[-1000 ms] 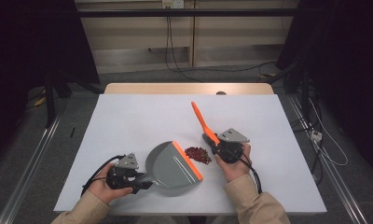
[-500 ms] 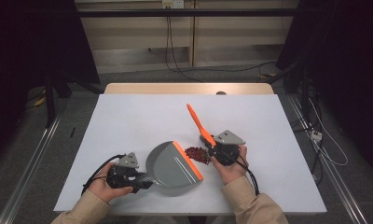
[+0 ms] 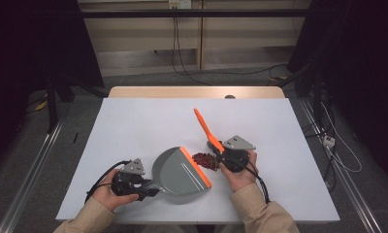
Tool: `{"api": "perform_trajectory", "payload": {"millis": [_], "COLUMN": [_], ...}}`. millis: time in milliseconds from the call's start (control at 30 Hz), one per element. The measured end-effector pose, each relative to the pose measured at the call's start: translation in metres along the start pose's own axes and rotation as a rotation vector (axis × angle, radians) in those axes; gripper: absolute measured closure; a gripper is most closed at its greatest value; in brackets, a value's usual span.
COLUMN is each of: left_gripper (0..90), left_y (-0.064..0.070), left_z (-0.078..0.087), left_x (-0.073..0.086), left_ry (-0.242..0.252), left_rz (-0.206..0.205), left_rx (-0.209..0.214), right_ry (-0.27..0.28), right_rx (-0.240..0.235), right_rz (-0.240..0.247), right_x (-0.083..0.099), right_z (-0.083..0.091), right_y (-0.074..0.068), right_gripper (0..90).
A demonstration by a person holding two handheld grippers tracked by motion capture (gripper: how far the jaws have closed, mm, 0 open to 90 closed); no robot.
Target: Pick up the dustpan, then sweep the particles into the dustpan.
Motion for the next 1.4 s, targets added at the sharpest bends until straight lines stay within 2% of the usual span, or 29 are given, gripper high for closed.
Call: {"api": "perform_trajectory", "payload": {"millis": [100,367,700,967,1000,1200,1300,1400], "left_gripper": [62.4,62.4,62.4,62.4,62.4,62.3,62.3,62.3], "left_y": [0.000,0.000,0.001,0.001,0.001,0.002,0.002,0.002], "left_z": [-0.001,-0.001,-0.002,-0.002,-0.001,-0.002,-0.003,-0.004], "left_x": [0.000,0.000,0.000,-0.001,-0.001,-0.001,-0.002,-0.002], "left_ry": [0.005,-0.014,-0.009,-0.015,-0.024,-0.019,-0.024,-0.024], "left_rz": [0.011,-0.002,0.014,0.017,0.014,0.018,0.004,0.015], "left_rx": [0.003,-0.007,0.006,0.007,-0.004,0.008,0.008,0.009], "right_ry": [0.006,0.000,0.019,0.027,0.030,0.035,0.042,0.048], "right_rx": [-0.012,-0.017,-0.045,-0.074,-0.076,-0.081,-0.087,-0.093], "right_rz": [-0.022,-0.005,-0.050,-0.049,-0.056,-0.047,-0.052,-0.055], "right_x": [0.000,-0.002,-0.002,-0.002,-0.002,-0.001,-0.001,-0.001], "right_z": [0.000,-0.004,-0.005,-0.008,-0.008,-0.010,-0.011,-0.012], "right_y": [0.000,-0.007,-0.010,-0.023,-0.025,-0.032,-0.036,-0.040], "right_gripper": [70.7,70.6,70.5,70.4,70.4,70.2,70.1,70.1]}}
Point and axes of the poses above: each handheld gripper's, and its own axes: z roughly backward along the jaws, x roughly out of its underside, y roughly to its right, the point moved 4 cm from there along -z, roughly forward along the jaws, and after that the axes turned 12 degrees about -x, right-handed, at the moved point
